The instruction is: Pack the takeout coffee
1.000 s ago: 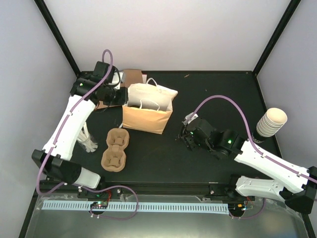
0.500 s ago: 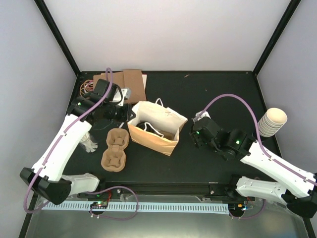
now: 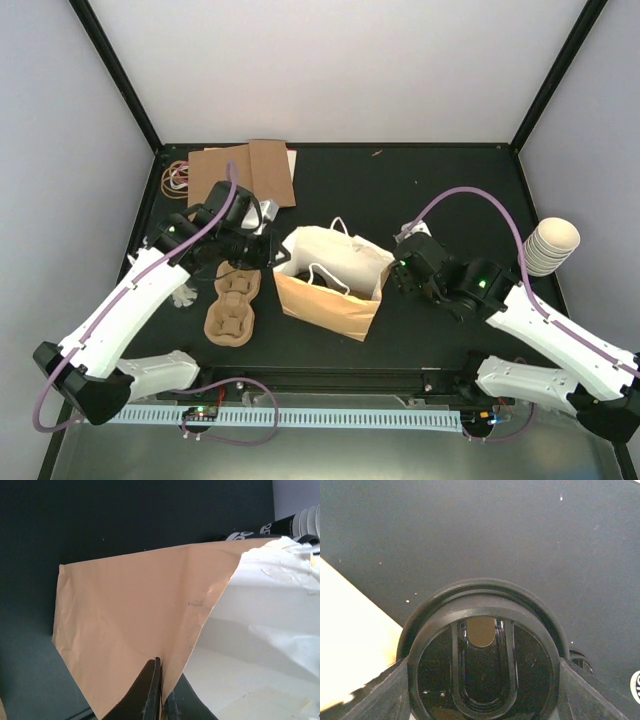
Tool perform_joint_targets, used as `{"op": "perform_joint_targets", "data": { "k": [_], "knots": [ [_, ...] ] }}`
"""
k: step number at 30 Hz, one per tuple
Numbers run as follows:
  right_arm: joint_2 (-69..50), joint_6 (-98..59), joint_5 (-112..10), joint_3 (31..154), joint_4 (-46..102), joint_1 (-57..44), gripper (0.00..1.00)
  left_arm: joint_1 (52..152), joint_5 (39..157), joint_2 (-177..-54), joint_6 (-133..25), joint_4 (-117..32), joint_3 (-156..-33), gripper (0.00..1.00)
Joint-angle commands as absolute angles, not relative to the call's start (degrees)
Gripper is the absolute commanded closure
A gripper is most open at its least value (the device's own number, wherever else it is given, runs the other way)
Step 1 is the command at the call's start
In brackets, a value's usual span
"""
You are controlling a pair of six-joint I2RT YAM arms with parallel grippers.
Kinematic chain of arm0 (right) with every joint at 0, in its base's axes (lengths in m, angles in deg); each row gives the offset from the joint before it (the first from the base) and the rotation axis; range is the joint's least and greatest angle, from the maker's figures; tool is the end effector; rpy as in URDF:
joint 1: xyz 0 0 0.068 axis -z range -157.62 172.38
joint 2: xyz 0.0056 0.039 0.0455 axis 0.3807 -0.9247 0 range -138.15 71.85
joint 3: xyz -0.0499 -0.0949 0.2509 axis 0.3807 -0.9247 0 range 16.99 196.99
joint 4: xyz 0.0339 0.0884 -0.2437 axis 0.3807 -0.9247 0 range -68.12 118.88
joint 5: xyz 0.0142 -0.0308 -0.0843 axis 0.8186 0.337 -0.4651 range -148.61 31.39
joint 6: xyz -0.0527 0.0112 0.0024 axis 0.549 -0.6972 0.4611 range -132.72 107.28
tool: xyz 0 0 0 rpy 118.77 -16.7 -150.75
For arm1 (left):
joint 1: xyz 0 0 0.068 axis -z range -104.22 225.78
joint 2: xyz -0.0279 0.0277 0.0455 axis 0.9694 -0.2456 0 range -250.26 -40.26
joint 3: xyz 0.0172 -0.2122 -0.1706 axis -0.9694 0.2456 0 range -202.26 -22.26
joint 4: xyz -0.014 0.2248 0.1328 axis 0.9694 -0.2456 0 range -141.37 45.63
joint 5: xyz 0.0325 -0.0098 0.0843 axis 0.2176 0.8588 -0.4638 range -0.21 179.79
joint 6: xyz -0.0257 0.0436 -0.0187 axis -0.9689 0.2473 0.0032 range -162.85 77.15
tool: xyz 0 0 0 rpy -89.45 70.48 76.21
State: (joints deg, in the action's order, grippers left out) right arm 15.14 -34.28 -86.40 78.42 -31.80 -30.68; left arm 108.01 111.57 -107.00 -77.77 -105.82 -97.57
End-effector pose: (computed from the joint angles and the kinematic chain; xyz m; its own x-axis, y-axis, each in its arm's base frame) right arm 0.1173 0.1286 0.3268 -0.6654 -0.3438 -0.6626 -0.3287 0.9319 -0.1534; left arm 0.1737 -0.1252 0.3665 -0.9450 -0.0327 -0.3254 0.1751 0.7898 -0.5879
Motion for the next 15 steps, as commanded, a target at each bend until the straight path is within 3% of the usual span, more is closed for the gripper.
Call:
{"op": "perform_joint_targets", "data": {
  "k": [1, 6, 9, 11, 15],
  "knots": [
    [15.77, -34.11, -87.41, 79.81, -31.06, -29.65, 0.45, 109.84, 111.85, -104.15, -84.59, -103.5, -95.37, 0.94],
    [15.23, -33.27, -86.56, 79.15, -29.79, -28.76, 0.45, 110.65, 109.65, -102.4, -86.89, -104.92, -95.43, 0.88],
    [15.14, -32.64, -85.9, 79.22, -29.35, -28.05, 0.45, 110.73, 108.98, -102.18, -86.42, -106.21, -96.54, 0.63],
    [15.24, -32.06, -85.33, 79.27, -29.01, -27.41, 0.45, 110.74, 107.44, -102.67, -85.17, -107.98, -98.02, 0.52],
    [15.51, -31.42, -84.98, 79.85, -29.41, -26.78, 0.45, 110.68, 104.35, -103.29, -82.66, -110.41, -100.82, 0.39]
  ]
}}
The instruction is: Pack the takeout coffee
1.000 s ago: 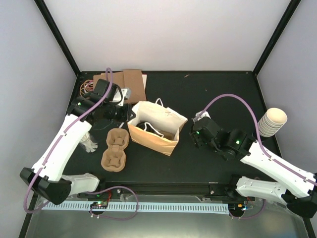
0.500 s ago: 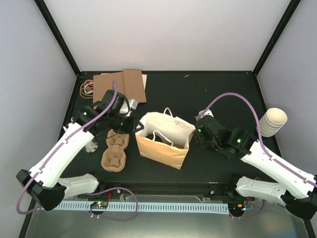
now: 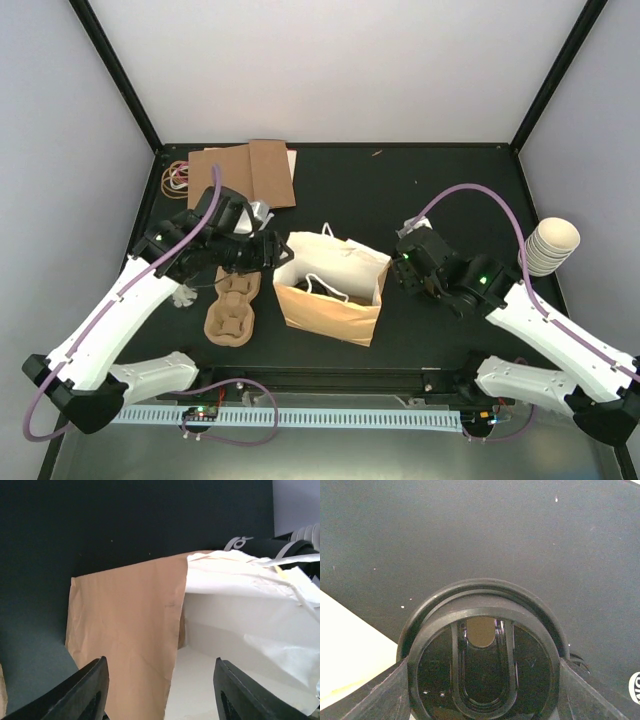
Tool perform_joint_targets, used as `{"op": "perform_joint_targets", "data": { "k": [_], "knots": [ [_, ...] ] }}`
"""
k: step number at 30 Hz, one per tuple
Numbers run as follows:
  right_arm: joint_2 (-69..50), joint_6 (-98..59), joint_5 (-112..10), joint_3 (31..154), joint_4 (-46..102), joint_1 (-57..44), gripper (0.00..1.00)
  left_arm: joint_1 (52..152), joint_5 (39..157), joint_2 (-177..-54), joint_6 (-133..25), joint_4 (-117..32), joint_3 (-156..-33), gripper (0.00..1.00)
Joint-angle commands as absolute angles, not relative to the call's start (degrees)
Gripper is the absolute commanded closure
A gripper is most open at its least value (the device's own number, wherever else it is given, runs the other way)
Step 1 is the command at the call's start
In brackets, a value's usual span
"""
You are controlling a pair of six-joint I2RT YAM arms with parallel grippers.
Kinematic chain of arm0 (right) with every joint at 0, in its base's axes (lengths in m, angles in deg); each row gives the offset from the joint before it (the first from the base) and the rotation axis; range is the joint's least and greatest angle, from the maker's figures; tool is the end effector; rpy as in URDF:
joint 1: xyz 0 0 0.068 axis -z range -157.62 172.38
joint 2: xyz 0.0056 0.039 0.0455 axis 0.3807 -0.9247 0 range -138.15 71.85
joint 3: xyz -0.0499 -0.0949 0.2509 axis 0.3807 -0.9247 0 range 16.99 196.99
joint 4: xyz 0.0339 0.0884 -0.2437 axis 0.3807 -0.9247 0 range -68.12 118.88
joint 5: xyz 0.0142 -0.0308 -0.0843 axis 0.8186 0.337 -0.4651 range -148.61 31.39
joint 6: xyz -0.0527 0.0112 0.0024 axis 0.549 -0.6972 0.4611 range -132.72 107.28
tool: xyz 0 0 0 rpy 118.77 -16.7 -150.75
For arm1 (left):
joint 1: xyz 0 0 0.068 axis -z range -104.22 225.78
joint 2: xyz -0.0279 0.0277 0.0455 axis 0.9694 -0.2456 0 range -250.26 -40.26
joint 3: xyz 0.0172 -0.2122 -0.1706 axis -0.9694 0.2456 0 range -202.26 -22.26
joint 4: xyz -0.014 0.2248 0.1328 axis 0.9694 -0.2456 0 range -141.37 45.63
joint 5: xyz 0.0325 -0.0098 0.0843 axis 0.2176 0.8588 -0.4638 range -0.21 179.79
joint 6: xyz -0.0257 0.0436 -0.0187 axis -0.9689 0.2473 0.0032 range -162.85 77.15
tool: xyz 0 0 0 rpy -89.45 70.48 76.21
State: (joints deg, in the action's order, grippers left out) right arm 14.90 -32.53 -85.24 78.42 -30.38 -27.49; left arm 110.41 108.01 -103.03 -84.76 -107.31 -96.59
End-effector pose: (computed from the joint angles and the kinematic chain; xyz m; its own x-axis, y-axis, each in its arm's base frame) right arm 0.1259 0.1248 0.3273 -0.6706 -0.3253 -0.6667 -0.3078 0.9397 -0.1489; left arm 0.1537 -0.1197 0.3719 -0.9462 -0.1177 -0.3013 0.0916 0.7958 -0.5986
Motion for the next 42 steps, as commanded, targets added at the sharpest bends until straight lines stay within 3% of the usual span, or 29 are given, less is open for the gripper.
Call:
{"op": "perform_joint_targets", "data": {
  "k": [1, 5, 8, 9, 14, 24, 30, 34, 42],
  "knots": [
    [15.62, -31.25, -84.98, 79.84, -29.49, -26.71, 0.45, 110.71, 103.83, -103.25, -82.15, -110.51, -101.22, 0.36],
    [16.08, -30.76, -84.98, 80.08, -29.82, -26.55, 0.45, 110.75, 101.78, -103.29, -79.7, -111.2, -103.96, 0.22],
    [16.15, -30.58, -84.7, 80.43, -29.99, -26.47, 0.45, 110.68, 97.62, -103.09, -77.6, -112.93, -107.32, 0.03],
    [16.21, -30.36, -84.52, 80.52, -29.89, -26.42, 0.45, 110.52, 95.82, -102.85, -76.97, -113.97, -108.47, 0.01],
    [16.61, -29.78, -83.52, 81.0, -29.79, -26.49, 0.45, 109.05, 92.35, -102.66, -70.23, -115.4, -113.33, 0.01],
    [19.03, -29.78, -80.88, 80.58, -31.2, -26.47, 0.45, 108.66, 92.3, -103.54, -33.9, -109.25, -117.41, 0.03],
    [20.07, -29.77, -79.78, 80.8, -32.29, -26.48, 0.45, 108.65, 97.49, -102.18, -17.27, -100.4, -111.92, 0.03],
    [20.23, -29.75, -79.64, 81.12, -32.87, -26.47, 0.45, 108.6, 106.8, -99.62, -3.11, -98.47, -108.03, 0.11],
    [19.99, -29.34, -78.67, 81.41, -32.49, -26.47, 0.45, 108.64, 108.05, -105.3, 6.4, -102.23, -113.27, 0.02]
  ]
}}
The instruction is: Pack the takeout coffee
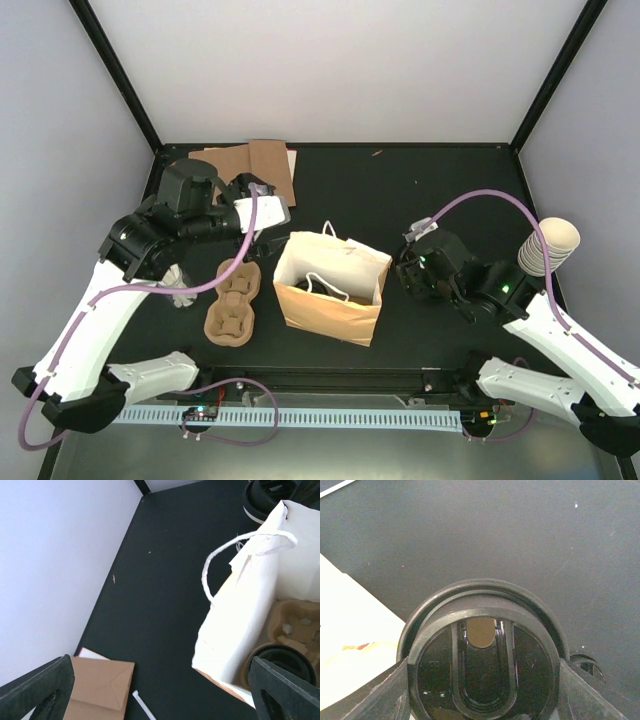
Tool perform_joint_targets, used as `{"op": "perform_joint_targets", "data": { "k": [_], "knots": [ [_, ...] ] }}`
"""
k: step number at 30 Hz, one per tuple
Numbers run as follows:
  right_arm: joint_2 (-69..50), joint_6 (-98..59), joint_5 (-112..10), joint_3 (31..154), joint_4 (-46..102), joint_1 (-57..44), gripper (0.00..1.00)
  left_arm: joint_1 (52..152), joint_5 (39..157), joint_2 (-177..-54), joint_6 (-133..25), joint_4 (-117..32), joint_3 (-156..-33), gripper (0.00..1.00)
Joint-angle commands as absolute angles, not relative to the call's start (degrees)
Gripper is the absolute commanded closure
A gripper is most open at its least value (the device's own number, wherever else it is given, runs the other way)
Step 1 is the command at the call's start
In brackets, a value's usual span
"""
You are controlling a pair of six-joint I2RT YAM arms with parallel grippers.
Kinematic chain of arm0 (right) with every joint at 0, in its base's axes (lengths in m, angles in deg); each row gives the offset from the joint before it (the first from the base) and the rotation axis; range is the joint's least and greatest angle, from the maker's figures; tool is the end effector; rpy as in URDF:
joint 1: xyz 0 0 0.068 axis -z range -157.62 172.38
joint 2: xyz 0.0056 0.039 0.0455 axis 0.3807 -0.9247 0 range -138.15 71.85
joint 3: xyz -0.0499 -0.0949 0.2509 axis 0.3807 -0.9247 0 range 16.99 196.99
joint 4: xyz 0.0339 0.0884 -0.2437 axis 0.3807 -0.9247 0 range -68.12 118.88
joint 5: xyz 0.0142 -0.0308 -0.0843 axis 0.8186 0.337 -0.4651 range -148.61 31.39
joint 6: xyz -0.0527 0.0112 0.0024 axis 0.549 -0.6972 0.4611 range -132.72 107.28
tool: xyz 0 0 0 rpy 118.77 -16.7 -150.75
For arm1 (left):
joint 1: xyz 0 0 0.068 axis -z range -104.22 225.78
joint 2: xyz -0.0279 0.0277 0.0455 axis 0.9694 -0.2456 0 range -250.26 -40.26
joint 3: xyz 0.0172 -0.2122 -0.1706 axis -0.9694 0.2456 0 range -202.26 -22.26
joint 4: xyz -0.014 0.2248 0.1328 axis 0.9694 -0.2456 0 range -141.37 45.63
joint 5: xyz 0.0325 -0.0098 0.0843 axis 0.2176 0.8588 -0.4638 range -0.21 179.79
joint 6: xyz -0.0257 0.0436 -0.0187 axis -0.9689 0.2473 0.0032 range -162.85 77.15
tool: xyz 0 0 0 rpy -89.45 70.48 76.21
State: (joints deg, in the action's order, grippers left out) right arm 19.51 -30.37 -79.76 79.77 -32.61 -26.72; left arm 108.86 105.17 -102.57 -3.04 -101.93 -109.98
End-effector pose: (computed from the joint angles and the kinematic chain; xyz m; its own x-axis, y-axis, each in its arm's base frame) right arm 0.1118 0.1096 0.3426 -0.6540 -0.3229 -0.6842 -0.3758 0.9235 -0.0766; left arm 0.1495 -0.1087 0.4489 0.1148 0.6619 -0.7408 0.8342 0.3407 0.4337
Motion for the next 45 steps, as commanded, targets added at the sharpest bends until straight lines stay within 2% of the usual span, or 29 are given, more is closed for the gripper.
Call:
{"op": "perform_joint_targets", "data": {
  "k": [1, 7, 13, 17, 22, 26, 34, 35, 37, 39, 43, 45],
  "knots": [
    [20.06, -29.29, -78.4, 81.41, -32.33, -26.49, 0.45, 108.63, 107.38, -105.6, 6.72, -100.95, -113.09, 0.01],
    [20.26, -29.05, -78.08, 81.41, -31.85, -26.49, 0.45, 108.63, 112.17, -108.39, 13.16, -101.79, -114.89, 0.01],
    [20.12, -28.99, -77.05, 81.59, -31.64, -26.54, 0.45, 109.09, 115.29, -116.03, 18.85, -108.47, -120.88, 0.1],
    [20.04, -29.15, -76.8, 81.5, -31.64, -26.45, 0.45, 110.13, 117.99, -118.98, 20.69, -110.5, -122.76, 0.11],
    [20.55, -29.42, -76.97, 81.77, -31.84, -26.49, 0.45, 112.27, 115.0, -123.28, 20.43, -111.78, -124.04, 0.12],
    [20.78, -29.33, -77.53, 82.39, -32.46, -26.53, 0.45, 113.68, 114.77, -125.93, 19.74, -111.96, -124.21, 0.17],
    [21.56, -29.25, -78.31, 83.24, -33.04, -26.49, 0.45, 115.28, 108.67, -131.72, 16.52, -116.99, -125.29, 0.45],
    [21.57, -29.19, -78.41, 83.21, -33.14, -26.49, 0.45, 115.39, 108.71, -131.91, 16.41, -117.45, -125.47, 0.5],
    [21.62, -29.22, -78.55, 83.26, -33.31, -26.5, 0.45, 115.7, 109.56, -131.81, 16.26, -117.69, -125.77, 0.67],
    [21.74, -29.24, -78.6, 83.1, -33.27, -26.43, 0.45, 116.12, 110.36, -131.82, 15.84, -117.72, -125.96, 0.77],
    [22.08, -29.38, -78.55, 83.06, -33.0, -26.48, 0.45, 116.59, 110.14, -132.96, 14.74, -118.55, -126.16, 0.8],
    [22.22, -29.42, -78.54, 83.44, -33.31, -26.43, 0.45, 116.85, 109.36, -133.24, 14.02, -119.07, -126.61, 0.87]
  ]
}}
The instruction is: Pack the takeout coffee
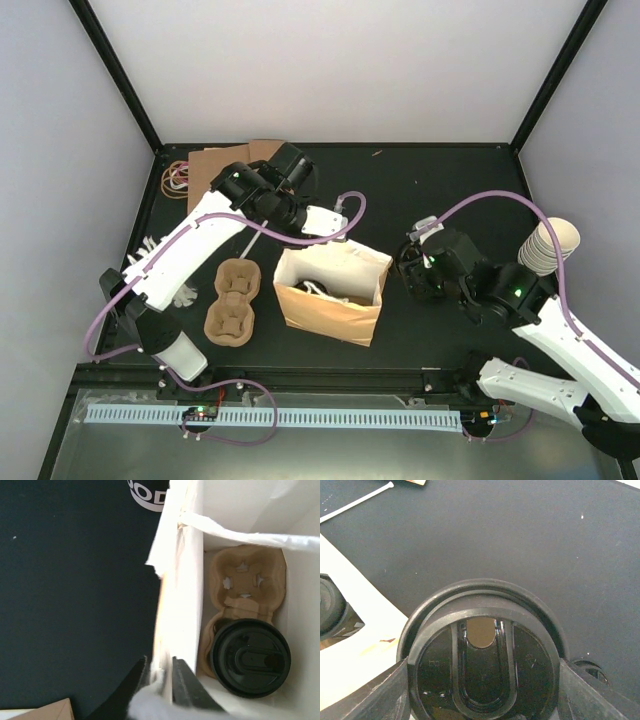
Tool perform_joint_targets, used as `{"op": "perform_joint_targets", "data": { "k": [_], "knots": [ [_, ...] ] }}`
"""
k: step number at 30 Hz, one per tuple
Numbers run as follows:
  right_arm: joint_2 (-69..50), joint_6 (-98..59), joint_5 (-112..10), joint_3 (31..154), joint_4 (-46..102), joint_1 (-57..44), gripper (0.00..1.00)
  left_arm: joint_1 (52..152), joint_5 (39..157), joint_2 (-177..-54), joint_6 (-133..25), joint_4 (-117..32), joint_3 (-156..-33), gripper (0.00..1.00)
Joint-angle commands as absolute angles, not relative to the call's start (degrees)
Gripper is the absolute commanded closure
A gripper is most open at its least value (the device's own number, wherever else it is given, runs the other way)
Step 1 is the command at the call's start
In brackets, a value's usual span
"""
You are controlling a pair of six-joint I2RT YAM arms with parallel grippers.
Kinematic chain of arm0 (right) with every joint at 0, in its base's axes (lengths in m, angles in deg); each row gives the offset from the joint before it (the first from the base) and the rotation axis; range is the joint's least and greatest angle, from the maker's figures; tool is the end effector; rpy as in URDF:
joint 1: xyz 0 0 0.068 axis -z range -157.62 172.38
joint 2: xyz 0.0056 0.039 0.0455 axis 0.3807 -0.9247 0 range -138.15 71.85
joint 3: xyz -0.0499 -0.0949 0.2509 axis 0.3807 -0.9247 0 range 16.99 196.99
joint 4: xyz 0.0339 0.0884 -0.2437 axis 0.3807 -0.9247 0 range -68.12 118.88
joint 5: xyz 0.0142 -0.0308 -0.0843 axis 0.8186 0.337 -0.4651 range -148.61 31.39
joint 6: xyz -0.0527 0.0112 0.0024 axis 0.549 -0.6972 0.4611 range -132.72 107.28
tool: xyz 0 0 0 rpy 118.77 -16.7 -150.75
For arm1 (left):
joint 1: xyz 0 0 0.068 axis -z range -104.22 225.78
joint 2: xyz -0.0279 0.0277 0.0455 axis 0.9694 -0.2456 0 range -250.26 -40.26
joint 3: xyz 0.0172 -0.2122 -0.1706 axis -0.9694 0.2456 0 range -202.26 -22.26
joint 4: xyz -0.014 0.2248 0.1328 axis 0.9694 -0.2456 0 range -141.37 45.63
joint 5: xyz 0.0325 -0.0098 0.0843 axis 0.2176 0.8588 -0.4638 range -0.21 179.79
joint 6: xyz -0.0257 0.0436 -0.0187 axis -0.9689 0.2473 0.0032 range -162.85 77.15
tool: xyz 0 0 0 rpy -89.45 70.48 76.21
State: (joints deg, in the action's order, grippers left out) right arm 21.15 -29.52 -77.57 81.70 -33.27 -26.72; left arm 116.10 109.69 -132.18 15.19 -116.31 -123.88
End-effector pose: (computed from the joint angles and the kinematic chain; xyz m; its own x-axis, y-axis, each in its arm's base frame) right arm 0.1054 0.1042 0.3552 -0.6324 -0.3124 -0.7088 -0.4075 0.9124 -0.0386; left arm 0.2287 -0.2100 0.3826 0.2615 0.8243 -0.5021 0.9585 -0.1605 0.2358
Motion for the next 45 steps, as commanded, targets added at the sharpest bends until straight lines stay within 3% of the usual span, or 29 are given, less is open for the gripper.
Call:
{"op": "perform_joint_targets", "data": {
  "k": [1, 3, 9, 17, 23, 30, 45],
  "knots": [
    [22.27, -29.44, -78.67, 83.7, -33.46, -26.44, 0.46, 116.9, 108.84, -133.18, 13.42, -119.01, -126.81, 0.92],
    [22.57, -29.37, -78.97, 84.38, -33.97, -26.47, 0.46, 117.08, 107.34, -132.58, 11.51, -118.56, -127.04, 0.98],
    [23.74, -28.02, -77.18, 89.44, -36.59, -26.49, 0.46, 117.61, 104.18, -128.84, 2.54, -115.83, -126.91, 0.99],
    [19.13, -27.07, -73.38, 107.28, -46.7, -26.53, 0.46, 118.2, 99.24, -123.97, -14.24, -112.11, -123.73, 0.98],
    [15.78, -23.66, -60.75, 117.96, -49.02, -26.53, 0.48, 118.58, 95.23, -121.01, -24.06, -110.42, -119.93, 0.98],
    [15.04, -23.16, -47.38, 109.37, -40.01, -26.72, 0.52, 119.22, 94.47, -119.85, -34.91, -109.12, -118.76, 0.98],
    [13.81, -25.69, -57.16, 101.79, -30.48, -30.64, 0.52, 122.43, 90.15, -118.51, -35.96, -105.06, -115.86, 0.99]
  ]
}}
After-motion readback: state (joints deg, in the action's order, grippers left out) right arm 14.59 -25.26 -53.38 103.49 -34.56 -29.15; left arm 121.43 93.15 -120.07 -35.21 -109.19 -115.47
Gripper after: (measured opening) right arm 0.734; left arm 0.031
